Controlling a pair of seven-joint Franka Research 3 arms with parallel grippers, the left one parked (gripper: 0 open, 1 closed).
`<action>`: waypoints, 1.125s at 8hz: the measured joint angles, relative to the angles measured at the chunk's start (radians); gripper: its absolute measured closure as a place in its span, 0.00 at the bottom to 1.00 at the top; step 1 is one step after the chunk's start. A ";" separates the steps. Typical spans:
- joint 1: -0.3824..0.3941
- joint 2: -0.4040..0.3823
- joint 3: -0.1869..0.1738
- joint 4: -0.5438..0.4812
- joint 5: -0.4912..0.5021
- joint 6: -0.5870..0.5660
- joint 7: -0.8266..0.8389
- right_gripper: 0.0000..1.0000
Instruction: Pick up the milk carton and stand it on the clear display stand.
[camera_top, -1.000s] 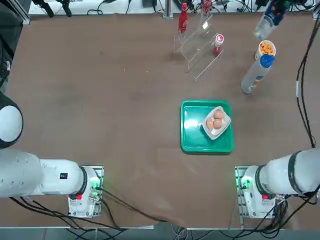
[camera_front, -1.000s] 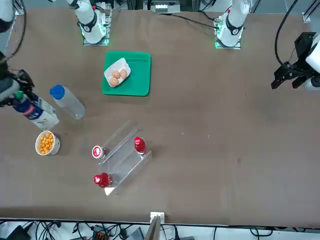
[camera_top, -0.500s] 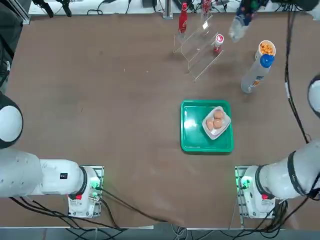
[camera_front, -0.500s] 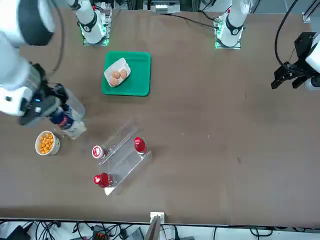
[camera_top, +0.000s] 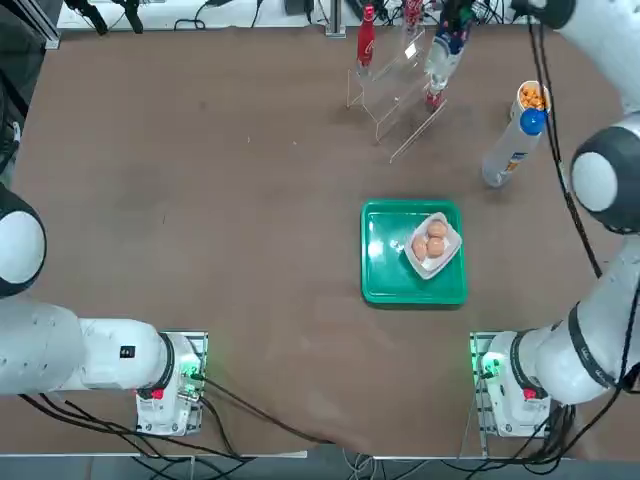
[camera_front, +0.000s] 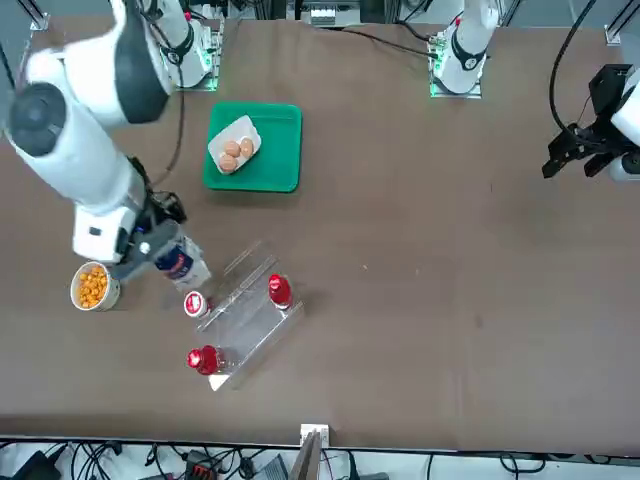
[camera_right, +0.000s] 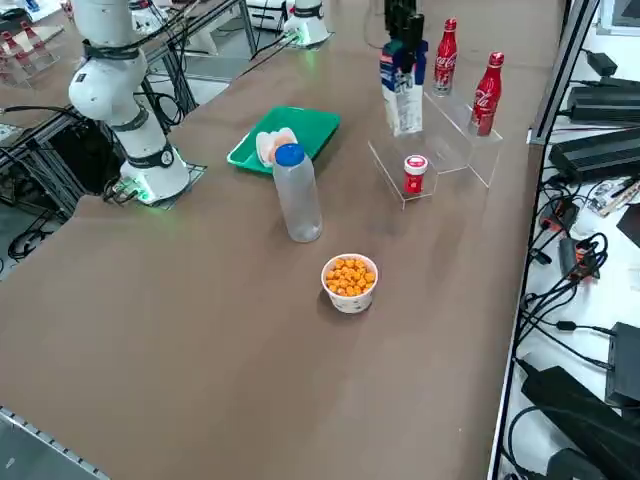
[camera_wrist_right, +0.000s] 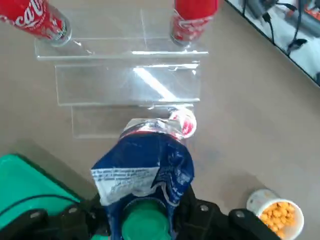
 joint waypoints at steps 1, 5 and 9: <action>0.016 0.047 0.000 0.037 0.000 0.007 0.013 0.50; 0.048 0.133 -0.002 0.091 0.000 0.105 0.075 0.50; 0.070 0.165 -0.003 0.092 0.000 0.159 0.113 0.50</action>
